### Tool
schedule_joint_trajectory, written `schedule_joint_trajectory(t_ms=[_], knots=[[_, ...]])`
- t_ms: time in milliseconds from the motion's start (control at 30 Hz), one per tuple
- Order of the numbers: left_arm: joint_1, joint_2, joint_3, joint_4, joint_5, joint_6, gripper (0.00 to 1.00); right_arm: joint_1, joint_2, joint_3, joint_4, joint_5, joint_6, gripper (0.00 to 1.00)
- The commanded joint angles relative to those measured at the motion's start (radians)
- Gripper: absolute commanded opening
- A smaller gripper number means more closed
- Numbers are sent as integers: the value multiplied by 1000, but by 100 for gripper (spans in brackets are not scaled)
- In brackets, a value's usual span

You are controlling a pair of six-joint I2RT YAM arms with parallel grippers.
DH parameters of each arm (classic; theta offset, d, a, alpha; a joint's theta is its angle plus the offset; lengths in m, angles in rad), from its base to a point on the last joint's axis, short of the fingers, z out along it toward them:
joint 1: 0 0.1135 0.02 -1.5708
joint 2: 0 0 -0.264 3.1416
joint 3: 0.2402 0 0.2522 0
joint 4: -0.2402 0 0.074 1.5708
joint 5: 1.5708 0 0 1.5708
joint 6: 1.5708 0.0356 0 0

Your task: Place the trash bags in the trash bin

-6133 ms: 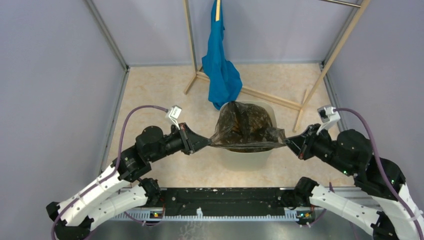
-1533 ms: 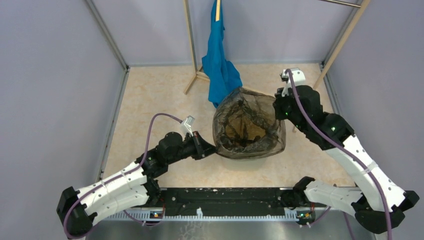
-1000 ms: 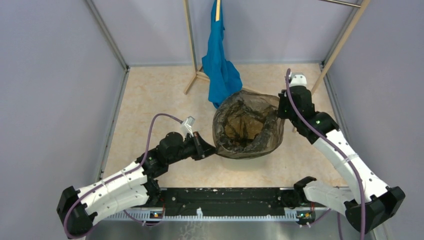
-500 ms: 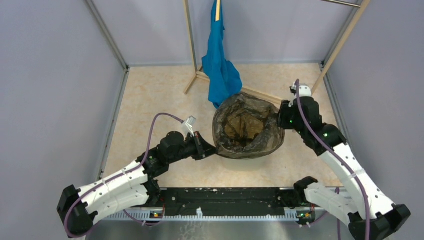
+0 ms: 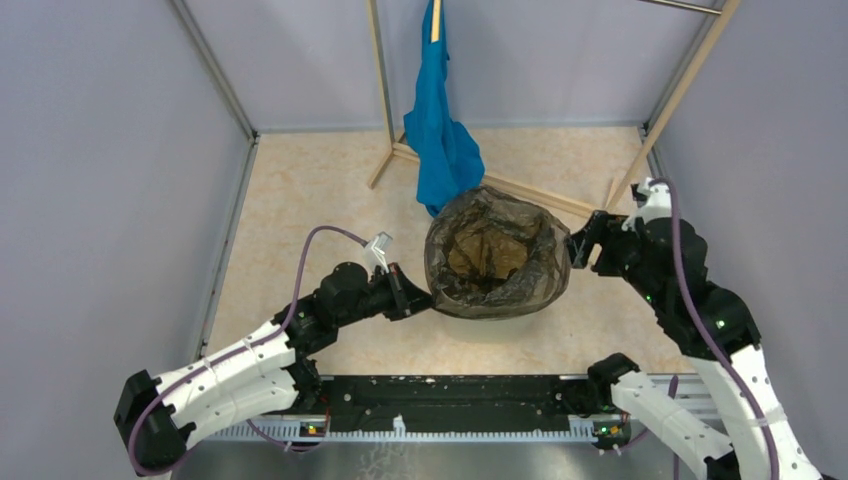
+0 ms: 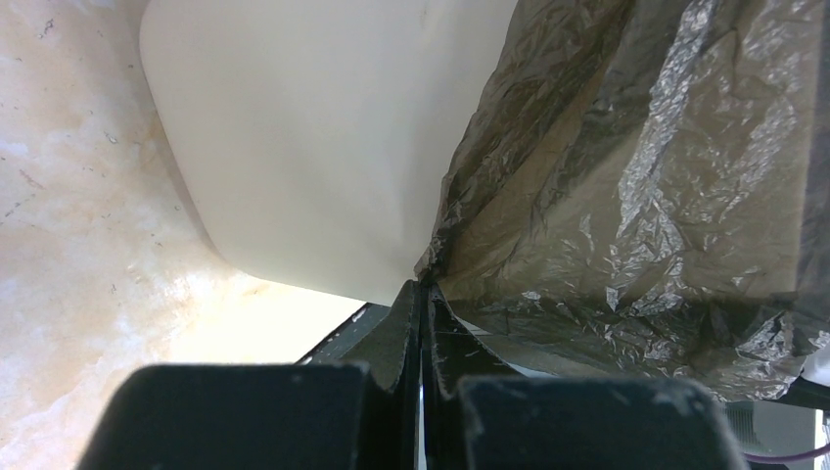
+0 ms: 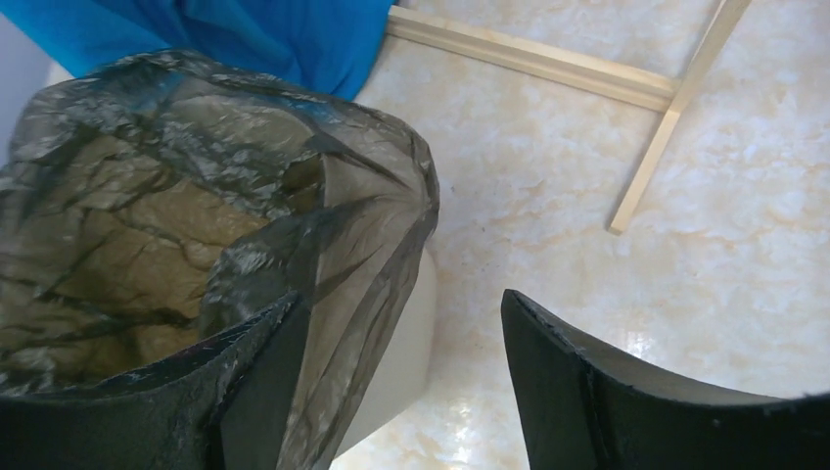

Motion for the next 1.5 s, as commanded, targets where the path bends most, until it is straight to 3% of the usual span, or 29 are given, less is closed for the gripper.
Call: schedule_joint_trajectory(t_ms=[0,167,400,500,733,1000,1300,1467], knots=[[-4,-3,32,12,6,-7,0,-8,-69,-9,-23,-52,122,72],[-4,10,36,17,15,-9,0,-8,-166,-117,54,-150,229,58],[-4,25,34,29,19,-13,0,-8,-207,-208,122,-216,296,52],[-4,29,34,30,19,-13,0,-8,-226,-227,116,-200,311,32],[-4,21,32,24,22,-13,0,-8,-268,-257,99,-198,311,0],[-4,8,39,15,16,-16,0,-8,-299,-333,100,-209,312,0],[-4,25,30,9,-2,-10,0,-9,-298,-528,243,-214,322,0],[-4,30,21,-21,-31,4,0,-8,-257,-547,263,-196,335,0]])
